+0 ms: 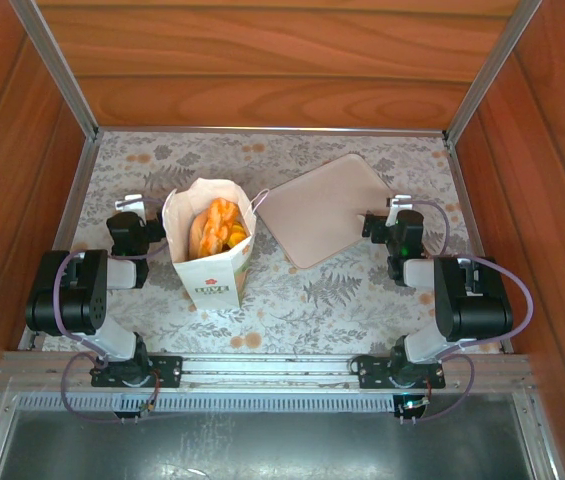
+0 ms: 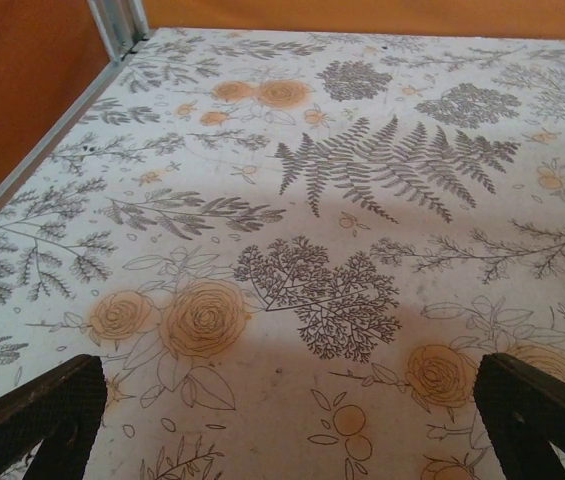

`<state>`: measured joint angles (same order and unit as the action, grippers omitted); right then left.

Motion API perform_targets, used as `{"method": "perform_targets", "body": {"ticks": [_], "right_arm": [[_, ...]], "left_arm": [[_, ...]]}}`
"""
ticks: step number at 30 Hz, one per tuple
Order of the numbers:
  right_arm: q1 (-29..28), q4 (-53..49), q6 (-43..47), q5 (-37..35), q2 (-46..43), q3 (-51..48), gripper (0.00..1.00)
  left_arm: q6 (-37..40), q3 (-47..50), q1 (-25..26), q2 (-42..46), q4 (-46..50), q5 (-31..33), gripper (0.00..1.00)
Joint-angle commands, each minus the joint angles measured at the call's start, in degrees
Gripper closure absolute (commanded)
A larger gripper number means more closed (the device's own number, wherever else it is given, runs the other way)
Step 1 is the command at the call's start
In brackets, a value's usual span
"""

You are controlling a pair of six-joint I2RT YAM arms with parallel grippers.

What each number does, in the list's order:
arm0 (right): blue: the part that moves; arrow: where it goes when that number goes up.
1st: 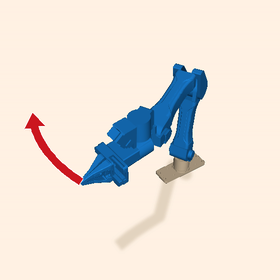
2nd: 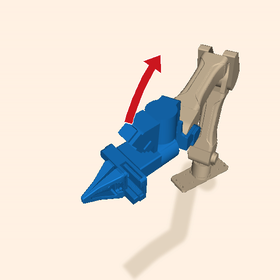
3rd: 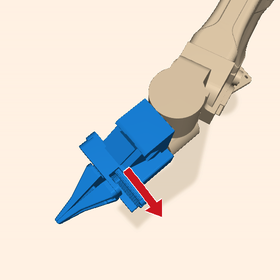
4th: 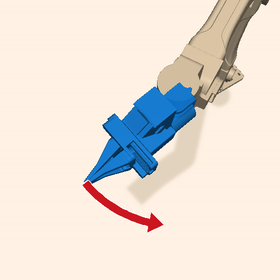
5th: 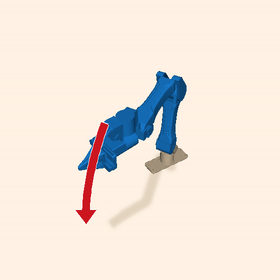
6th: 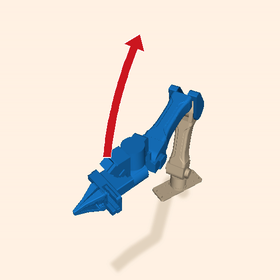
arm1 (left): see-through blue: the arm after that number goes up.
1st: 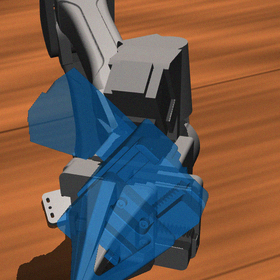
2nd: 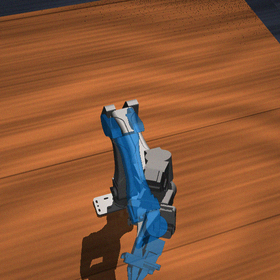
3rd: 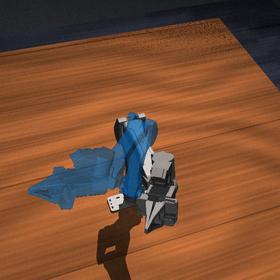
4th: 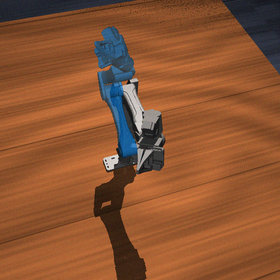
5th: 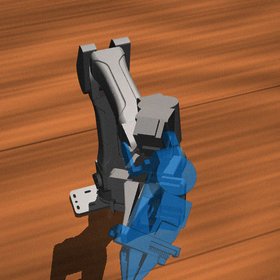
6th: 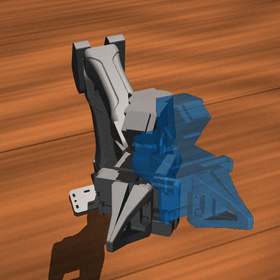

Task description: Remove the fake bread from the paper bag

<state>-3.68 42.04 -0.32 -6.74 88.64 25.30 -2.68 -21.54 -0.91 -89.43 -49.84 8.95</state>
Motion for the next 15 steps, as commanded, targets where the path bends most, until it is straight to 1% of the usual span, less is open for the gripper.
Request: {"method": "perform_targets", "body": {"ticks": [1,5,8,10,12,15], "right_arm": [[0.4,-1.6,1.6,2.5,-2.1,1.5,0.0],[0.4,-5.1,0.3,-0.1,-5.1,2.2,0.0],[0.4,-11.0,-1.3,-2.2,-8.4,3.4,0.0],[0.4,-17.3,-4.5,-4.8,-10.7,5.1,0.0],[0.4,-24.1,-6.5,-5.4,-12.7,7.2,0.0],[0.3,-31.0,-8.5,-6.5,-16.3,8.7,0.0]], "left_arm": [[-2.4,0.6,-0.6,3.2,-0.3,3.3,0.0],[-4.2,2.4,-0.6,7.5,0.1,8.3,0.0],[-5.0,3.4,-0.7,11.5,1.4,10.6,0.0],[-5.6,3.7,-0.7,15.4,3.6,11.9,0.0],[-9.2,2.8,-0.8,20.1,8.9,13.5,0.0],[-13.1,-1.5,-1.2,27.7,21.4,10.2,0.0]]}}
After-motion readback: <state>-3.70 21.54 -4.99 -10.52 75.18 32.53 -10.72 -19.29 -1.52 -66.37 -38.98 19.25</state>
